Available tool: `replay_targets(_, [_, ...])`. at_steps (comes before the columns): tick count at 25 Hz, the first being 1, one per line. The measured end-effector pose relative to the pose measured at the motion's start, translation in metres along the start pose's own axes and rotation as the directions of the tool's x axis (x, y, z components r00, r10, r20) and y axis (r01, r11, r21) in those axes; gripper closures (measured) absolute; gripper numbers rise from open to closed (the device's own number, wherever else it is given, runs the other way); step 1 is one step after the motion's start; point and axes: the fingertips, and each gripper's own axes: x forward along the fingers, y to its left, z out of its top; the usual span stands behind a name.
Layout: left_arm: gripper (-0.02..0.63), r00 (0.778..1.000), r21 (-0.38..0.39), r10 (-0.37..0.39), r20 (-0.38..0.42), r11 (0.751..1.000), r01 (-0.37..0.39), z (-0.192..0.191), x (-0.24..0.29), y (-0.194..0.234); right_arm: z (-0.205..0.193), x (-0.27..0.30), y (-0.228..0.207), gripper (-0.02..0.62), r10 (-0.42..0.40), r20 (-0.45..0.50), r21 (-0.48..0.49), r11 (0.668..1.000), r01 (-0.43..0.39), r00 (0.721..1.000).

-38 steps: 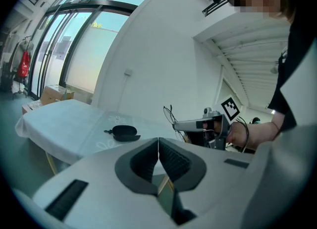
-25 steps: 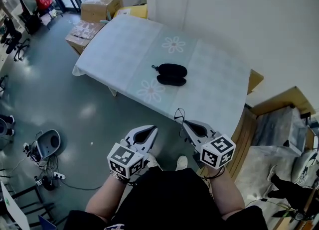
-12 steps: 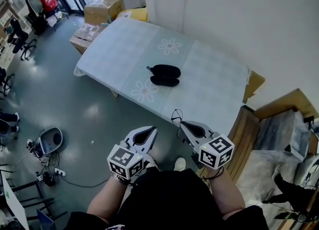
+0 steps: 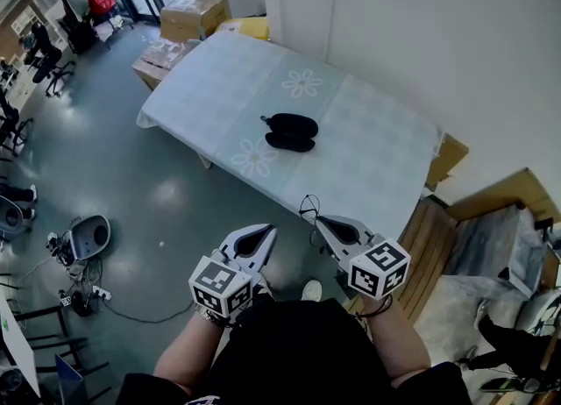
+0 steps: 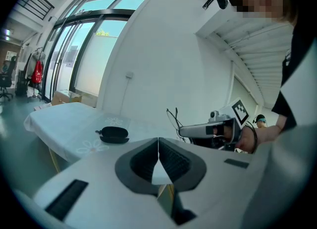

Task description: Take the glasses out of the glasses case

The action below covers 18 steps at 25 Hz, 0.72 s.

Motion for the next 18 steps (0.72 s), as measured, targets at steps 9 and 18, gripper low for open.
replay_targets(9, [0.575,1.0,0.003,0.029,0.0,1.0,-0.029,-0.006,-0.008,-0.009,-0.005,-0.007,0.004,0.571,0.027,0.004,0.003,1.0,-0.027,1.0])
replay_targets(18, [0.575,1.0,-0.004,0.027,-0.004,1.0,-0.027,-0.009,-0.005,-0.016,-0.009,-0.012,0.003,0.571,0.034,0.001,0.011,0.999,-0.034,0.999])
